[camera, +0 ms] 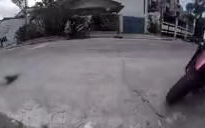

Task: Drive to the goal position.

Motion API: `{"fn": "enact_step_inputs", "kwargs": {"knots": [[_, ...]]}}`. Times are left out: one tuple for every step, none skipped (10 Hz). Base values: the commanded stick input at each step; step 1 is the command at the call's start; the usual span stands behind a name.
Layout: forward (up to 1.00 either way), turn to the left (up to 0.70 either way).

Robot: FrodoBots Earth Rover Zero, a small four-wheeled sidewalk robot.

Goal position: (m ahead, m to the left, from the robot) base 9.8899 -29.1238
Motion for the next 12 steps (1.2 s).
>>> {"fn": "enact_step_inputs", "kwargs": {"knots": [[0.03,0.0],[0.36,0.0],[0.67,0.0],[0.7,0.0],[0.7,0.0],[0.7,0.0],[0.69,0.0],[0.68,0.0],[0.65,0.0],[0.7,0.0],[0.7,0.0],[0.7,0.0]]}}
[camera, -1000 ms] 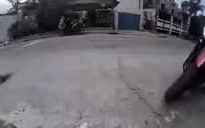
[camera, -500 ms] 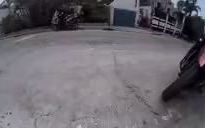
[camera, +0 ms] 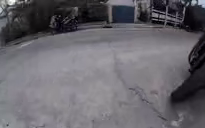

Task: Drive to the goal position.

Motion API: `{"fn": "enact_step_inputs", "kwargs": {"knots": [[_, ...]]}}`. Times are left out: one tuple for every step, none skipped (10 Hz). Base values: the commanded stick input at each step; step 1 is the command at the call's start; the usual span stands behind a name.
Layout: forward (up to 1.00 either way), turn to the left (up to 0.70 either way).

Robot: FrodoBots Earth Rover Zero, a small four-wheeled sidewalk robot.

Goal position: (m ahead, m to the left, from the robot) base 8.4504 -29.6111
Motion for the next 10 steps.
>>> {"fn": "enact_step_inputs", "kwargs": {"knots": [[0.7,0.0],[0.7,0.0],[0.7,0.0],[0.7,-0.01],[0.7,-0.06],[0.7,-0.2],[0.7,-0.34],[0.7,-0.35],[0.7,-0.35],[0.7,-0.35]]}}
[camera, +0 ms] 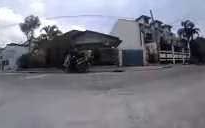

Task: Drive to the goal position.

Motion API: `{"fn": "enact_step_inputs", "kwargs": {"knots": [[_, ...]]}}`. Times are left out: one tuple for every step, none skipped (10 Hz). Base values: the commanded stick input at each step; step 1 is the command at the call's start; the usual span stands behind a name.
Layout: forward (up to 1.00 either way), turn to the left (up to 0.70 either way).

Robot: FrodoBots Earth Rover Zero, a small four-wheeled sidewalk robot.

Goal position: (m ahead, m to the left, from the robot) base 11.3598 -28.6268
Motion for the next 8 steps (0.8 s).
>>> {"fn": "enact_step_inputs", "kwargs": {"knots": [[0.7,-0.35],[0.7,-0.35],[0.7,-0.35],[0.7,-0.35],[0.7,-0.35],[0.7,-0.35],[0.7,-0.35],[0.7,-0.35]]}}
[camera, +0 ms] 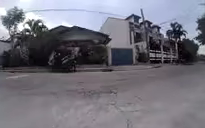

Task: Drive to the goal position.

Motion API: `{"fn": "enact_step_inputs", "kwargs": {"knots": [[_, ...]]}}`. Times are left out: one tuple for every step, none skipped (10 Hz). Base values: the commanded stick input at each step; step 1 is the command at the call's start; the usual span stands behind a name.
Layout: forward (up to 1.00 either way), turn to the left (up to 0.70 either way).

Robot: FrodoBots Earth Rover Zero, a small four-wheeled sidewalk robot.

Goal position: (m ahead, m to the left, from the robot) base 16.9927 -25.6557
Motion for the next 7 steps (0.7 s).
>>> {"fn": "enact_step_inputs", "kwargs": {"knots": [[0.7,-0.35],[0.7,-0.35],[0.7,-0.35],[0.7,-0.35],[0.7,-0.35],[0.65,-0.32],[0.0,-0.7]]}}
